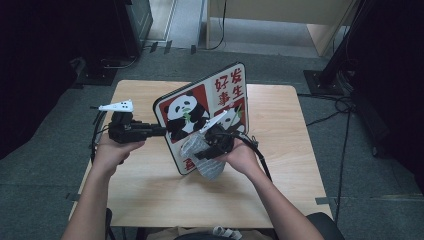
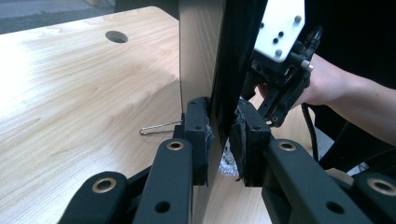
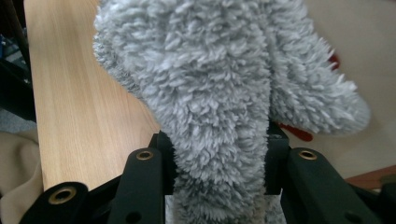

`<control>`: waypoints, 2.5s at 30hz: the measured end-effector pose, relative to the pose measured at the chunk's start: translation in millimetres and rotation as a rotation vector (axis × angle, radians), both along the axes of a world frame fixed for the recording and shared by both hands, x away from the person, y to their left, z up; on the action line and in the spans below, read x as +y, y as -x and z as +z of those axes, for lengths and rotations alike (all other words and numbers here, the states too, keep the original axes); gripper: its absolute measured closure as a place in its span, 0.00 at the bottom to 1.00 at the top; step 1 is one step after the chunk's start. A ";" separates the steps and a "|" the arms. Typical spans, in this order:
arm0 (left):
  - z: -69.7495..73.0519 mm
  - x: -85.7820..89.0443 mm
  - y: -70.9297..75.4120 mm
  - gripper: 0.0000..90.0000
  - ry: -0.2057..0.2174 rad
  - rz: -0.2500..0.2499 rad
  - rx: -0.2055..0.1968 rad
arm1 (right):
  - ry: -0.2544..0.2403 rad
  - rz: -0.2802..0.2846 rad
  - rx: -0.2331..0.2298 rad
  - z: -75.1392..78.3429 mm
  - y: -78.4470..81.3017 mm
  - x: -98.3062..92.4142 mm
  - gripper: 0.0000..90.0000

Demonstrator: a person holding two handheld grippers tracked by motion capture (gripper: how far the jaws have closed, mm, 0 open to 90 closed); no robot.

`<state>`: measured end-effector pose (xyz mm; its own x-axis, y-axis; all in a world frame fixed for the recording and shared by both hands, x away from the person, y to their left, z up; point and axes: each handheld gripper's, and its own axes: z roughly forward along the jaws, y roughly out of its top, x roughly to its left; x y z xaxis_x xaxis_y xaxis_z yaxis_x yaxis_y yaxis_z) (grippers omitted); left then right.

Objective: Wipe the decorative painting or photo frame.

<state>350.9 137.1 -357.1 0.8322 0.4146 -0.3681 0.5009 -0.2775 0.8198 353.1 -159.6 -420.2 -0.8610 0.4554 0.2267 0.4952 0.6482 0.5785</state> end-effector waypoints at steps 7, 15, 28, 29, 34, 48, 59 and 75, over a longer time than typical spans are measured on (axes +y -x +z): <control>0.0 0.1 0.0 0.86 -0.004 0.000 -0.002 | 0.011 0.006 0.012 -8.4 1.7 0.7 0.69; -0.2 0.2 0.0 0.86 -0.004 0.001 -0.001 | 0.028 0.012 0.028 -19.3 4.1 2.4 0.69; 0.0 0.3 -0.2 0.86 -0.004 0.003 -0.001 | 0.057 0.019 0.061 -40.4 8.2 3.8 0.69; 0.0 0.3 -0.3 0.86 -0.005 0.003 -0.001 | 0.056 0.020 0.068 -42.6 8.1 3.7 0.69; 0.1 0.3 -0.4 0.85 0.000 0.004 0.001 | 0.058 0.016 0.079 -46.7 9.2 2.5 0.70; 2.4 2.8 1.6 0.81 -0.012 0.001 -0.006 | 0.018 0.019 0.058 -14.2 13.8 -1.5 0.73; 5.2 19.0 3.1 0.83 0.003 -0.007 -0.013 | -0.037 0.001 -0.016 52.4 11.0 5.9 0.73; -8.0 24.2 -10.0 0.86 0.013 0.019 0.012 | -0.049 0.047 -0.128 125.4 5.8 33.9 0.73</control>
